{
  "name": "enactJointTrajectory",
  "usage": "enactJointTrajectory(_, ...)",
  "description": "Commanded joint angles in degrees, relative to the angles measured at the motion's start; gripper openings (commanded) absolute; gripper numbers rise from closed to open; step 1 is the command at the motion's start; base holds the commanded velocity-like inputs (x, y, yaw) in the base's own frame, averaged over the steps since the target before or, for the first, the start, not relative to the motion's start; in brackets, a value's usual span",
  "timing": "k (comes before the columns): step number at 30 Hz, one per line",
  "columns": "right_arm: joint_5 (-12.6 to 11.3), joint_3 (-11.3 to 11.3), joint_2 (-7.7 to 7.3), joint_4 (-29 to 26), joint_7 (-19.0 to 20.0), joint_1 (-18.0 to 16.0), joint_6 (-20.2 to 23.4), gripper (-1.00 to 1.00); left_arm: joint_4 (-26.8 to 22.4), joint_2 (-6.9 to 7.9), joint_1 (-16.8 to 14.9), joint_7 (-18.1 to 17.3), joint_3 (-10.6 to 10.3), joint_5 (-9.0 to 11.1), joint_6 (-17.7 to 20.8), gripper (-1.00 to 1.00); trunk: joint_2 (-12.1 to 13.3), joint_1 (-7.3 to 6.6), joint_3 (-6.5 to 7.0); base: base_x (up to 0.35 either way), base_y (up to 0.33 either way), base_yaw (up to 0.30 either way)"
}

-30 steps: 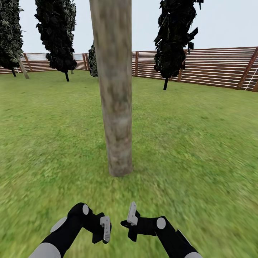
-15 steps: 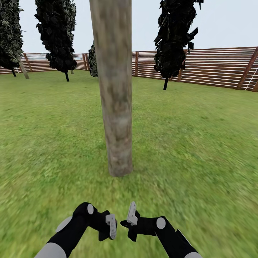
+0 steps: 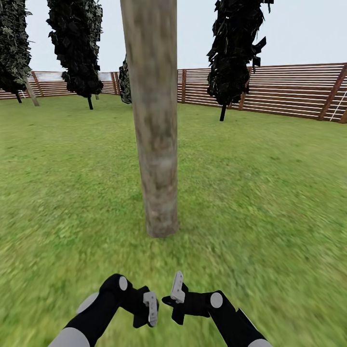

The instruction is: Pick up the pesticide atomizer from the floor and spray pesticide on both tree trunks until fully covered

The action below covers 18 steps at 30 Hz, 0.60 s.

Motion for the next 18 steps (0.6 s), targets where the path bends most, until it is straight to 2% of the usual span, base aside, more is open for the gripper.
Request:
enactJointTrajectory(1,0.01,0.0,0.0,0.0,0.0,0.0,0.0,-1.0,0.0,0.0,-0.04,0.04,-0.43,0.0,0.02,-1.0,0.0,0.0,0.0,0.0,0.0,0.0)
enactJointTrajectory(4,0.02,0.0,0.0,0.0,-0.01,0.0,0.01,-1.0,0.01,-0.03,-0.09,-0.02,-1.08,0.09,0.08,-1.0,0.0,0.0,0.0,0.0,0.0,0.0)
enactJointTrajectory(18,0.03,0.0,0.0,0.0,-0.04,0.0,0.03,-1.0,0.01,-0.1,-0.09,-0.13,-0.91,0.96,-0.29,-1.0,0.0,0.0,0.0,0.0,0.0,0.0)
